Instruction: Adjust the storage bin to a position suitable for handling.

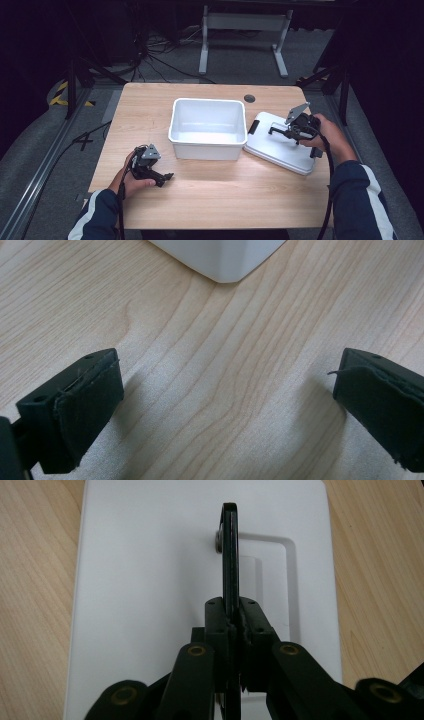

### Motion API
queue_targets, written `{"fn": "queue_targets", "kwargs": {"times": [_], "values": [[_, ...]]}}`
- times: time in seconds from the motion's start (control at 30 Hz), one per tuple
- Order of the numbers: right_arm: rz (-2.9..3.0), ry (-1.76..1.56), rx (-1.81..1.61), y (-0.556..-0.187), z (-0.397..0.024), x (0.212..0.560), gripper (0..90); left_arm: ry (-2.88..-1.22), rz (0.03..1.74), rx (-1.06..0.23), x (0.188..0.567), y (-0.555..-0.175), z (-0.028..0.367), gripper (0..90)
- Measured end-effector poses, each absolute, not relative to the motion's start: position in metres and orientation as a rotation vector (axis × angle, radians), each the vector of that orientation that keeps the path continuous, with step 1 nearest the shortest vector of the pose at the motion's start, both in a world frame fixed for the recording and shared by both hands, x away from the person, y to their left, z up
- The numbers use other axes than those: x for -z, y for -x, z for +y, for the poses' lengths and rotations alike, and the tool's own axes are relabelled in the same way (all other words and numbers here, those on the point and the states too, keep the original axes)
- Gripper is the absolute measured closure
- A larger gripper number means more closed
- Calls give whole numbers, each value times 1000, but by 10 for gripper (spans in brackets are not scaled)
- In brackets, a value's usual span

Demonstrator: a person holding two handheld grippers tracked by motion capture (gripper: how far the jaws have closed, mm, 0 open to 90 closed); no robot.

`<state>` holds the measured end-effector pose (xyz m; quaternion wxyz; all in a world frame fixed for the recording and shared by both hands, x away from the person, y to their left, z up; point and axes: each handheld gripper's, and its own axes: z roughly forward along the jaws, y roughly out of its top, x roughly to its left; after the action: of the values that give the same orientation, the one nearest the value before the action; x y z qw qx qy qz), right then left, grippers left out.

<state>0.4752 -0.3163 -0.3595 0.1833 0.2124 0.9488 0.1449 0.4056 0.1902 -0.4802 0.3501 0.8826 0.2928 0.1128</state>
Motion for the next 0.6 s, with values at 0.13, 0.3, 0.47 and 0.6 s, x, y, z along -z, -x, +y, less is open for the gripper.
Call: {"fn": "queue_targets", "kwargs": {"times": [0.13, 0.3, 0.47, 0.6], "values": [[2672, -606, -415, -476, -315, 362, 839, -2286, 758, -292, 480, -406, 190, 2], [2667, -618, -422, -478, -315, 365, 845, -2286, 758, -292, 480, -406, 190, 2], [2650, -623, -467, -476, -315, 360, 830, -2286, 758, -292, 480, -406, 190, 2], [2641, -631, -501, -474, -316, 358, 804, -2286, 757, -292, 480, -406, 190, 2]]}}
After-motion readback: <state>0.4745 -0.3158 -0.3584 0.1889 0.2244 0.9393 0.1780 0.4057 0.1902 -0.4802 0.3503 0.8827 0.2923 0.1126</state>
